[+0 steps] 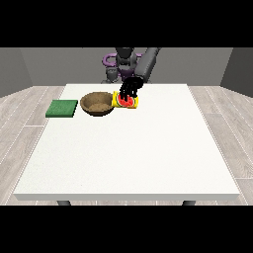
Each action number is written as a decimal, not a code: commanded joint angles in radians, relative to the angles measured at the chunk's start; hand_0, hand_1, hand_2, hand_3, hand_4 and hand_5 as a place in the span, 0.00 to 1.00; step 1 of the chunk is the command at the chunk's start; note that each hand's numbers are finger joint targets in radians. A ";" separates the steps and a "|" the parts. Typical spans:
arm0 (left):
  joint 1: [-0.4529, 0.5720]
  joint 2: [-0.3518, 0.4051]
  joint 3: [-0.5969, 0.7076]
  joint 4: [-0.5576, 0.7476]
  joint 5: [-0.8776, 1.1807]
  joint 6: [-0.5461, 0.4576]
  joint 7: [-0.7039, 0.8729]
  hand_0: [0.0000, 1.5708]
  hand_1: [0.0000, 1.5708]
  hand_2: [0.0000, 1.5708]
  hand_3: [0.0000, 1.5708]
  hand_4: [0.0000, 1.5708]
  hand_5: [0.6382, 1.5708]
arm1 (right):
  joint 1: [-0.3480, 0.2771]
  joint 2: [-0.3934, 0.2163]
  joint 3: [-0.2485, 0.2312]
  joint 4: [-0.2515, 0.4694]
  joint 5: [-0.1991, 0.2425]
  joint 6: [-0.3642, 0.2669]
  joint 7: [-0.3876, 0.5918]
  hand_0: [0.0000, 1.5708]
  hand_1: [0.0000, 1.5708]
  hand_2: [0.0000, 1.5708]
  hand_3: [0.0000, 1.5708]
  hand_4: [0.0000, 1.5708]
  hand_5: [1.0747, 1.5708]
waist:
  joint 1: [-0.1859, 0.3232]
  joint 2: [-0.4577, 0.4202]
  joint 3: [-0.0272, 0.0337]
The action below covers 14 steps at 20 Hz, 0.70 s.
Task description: Pick the cup and pour the ball into the bowl, then pick the bowl and place it on the pad
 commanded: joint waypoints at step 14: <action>-0.088 -0.172 -0.436 0.025 -0.516 -0.386 0.406 0.95 0.95 1.00 1.00 0.67 0.94 | 0.045 0.011 -0.041 0.227 0.022 0.035 -0.098 0.00 0.00 0.00 0.00 0.25 0.99 | 0.078 -0.164 -0.0023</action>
